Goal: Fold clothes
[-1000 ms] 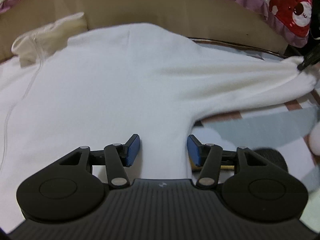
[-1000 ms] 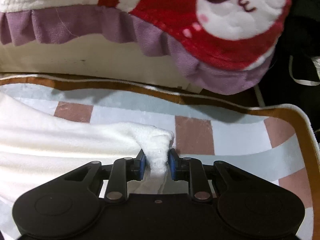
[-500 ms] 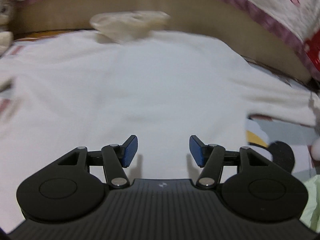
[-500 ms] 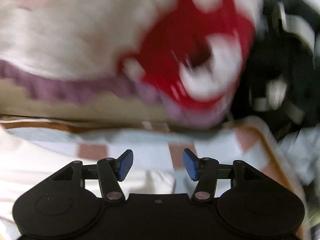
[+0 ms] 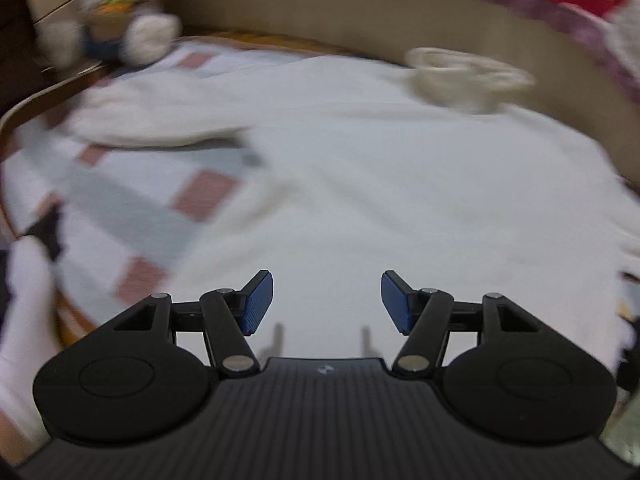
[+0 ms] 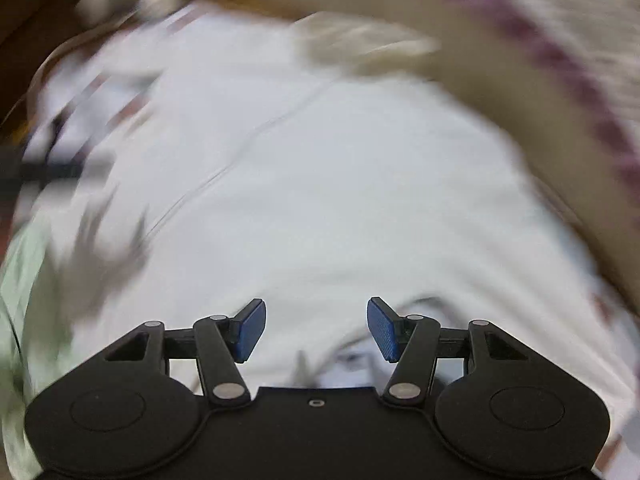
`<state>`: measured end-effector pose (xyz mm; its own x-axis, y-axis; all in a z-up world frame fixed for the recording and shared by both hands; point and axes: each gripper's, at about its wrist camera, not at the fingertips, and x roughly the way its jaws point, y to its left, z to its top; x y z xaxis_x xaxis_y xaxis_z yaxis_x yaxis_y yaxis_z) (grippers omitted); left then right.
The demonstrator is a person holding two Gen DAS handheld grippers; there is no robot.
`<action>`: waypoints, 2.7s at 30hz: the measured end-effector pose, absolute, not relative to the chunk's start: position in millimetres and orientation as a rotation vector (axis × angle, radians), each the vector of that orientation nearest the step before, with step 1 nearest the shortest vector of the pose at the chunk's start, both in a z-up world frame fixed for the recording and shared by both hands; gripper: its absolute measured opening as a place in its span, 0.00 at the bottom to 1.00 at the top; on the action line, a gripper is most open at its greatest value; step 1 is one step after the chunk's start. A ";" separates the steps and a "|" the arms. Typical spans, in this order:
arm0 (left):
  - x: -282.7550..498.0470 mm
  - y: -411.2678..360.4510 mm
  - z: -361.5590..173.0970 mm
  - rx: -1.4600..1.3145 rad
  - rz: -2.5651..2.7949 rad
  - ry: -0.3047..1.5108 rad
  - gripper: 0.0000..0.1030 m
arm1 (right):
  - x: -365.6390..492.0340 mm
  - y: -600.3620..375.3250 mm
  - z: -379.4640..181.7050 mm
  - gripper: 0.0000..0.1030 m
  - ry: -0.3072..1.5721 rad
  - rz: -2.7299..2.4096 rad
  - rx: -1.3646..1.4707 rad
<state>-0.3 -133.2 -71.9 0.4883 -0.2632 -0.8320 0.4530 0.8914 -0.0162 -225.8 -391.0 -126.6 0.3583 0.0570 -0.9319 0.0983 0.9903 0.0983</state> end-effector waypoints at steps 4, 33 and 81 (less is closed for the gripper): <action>28.3 -89.5 -85.8 0.289 -0.415 0.990 0.58 | -248.0 -366.4 -191.1 0.53 1.262 0.185 0.318; 40.7 21.6 -177.4 0.043 -0.281 1.053 0.73 | -299.8 -336.4 -254.8 0.39 1.551 0.203 0.641; -23.7 -76.5 -107.2 0.638 -0.277 1.045 0.42 | -314.7 -332.0 -133.6 0.36 1.428 0.461 0.212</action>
